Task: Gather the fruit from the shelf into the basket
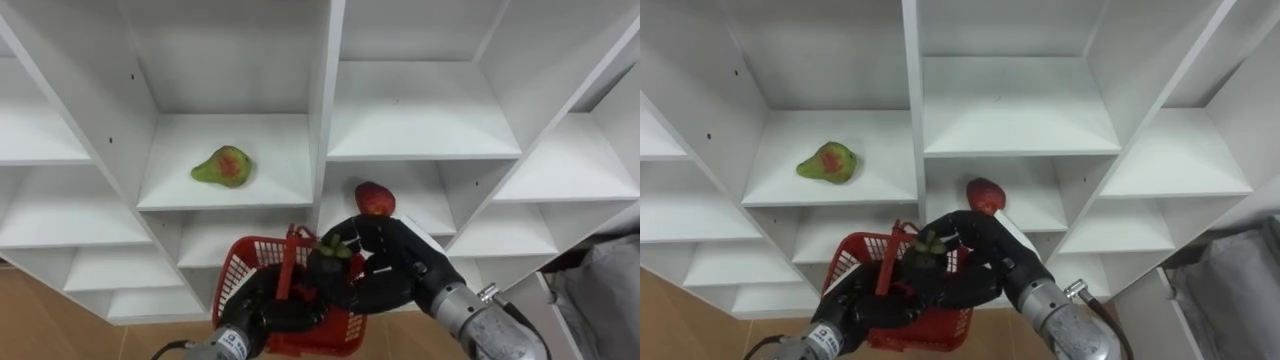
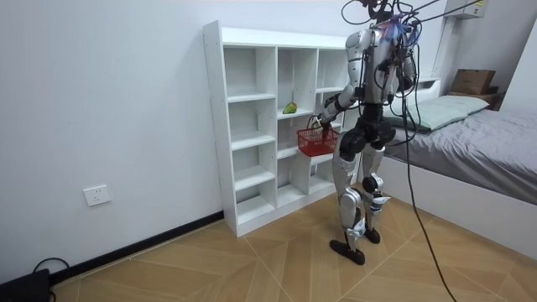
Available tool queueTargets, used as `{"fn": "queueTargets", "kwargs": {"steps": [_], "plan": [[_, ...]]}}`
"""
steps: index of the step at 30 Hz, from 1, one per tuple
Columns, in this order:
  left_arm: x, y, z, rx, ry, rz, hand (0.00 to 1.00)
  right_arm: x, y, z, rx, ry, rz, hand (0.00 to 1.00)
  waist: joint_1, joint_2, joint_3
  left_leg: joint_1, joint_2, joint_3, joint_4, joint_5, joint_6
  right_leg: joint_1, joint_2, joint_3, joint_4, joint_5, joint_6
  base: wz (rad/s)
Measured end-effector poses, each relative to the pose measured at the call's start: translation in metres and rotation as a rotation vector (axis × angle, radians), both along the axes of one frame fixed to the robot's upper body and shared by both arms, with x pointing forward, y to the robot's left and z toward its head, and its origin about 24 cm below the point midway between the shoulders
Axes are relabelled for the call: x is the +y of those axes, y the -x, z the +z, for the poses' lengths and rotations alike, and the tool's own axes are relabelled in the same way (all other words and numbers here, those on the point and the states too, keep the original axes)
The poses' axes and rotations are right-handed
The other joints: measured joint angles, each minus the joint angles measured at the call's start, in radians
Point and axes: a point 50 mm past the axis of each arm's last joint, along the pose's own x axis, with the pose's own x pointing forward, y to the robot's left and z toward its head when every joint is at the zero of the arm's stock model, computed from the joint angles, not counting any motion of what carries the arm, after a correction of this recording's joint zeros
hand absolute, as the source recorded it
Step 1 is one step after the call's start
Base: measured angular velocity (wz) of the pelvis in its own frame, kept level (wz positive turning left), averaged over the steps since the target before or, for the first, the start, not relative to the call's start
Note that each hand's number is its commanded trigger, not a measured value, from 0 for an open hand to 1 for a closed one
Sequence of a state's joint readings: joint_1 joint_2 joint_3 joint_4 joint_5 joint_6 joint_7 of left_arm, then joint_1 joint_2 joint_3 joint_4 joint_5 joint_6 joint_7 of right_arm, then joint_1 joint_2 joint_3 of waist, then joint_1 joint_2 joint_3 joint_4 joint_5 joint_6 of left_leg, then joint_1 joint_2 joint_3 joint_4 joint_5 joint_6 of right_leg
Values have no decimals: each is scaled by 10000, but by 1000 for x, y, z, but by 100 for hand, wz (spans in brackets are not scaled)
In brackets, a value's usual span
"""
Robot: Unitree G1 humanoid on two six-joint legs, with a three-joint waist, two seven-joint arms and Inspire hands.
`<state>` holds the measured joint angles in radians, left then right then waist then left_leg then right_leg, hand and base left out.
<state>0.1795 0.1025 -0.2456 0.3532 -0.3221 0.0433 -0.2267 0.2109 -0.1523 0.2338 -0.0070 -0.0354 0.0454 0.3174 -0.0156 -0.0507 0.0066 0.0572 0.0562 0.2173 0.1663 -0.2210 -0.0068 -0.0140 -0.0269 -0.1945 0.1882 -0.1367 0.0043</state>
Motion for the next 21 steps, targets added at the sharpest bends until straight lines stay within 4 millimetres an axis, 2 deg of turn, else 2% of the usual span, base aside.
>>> {"fn": "queueTargets", "kwargs": {"steps": [21], "plan": [[-1,0,0,-6,-2,-54,100,0,0,0,6,-8,-11,100,-1,-57,-9,32,1,3,28,-1,0,1,-5,-4,14,0,0,0]]}}
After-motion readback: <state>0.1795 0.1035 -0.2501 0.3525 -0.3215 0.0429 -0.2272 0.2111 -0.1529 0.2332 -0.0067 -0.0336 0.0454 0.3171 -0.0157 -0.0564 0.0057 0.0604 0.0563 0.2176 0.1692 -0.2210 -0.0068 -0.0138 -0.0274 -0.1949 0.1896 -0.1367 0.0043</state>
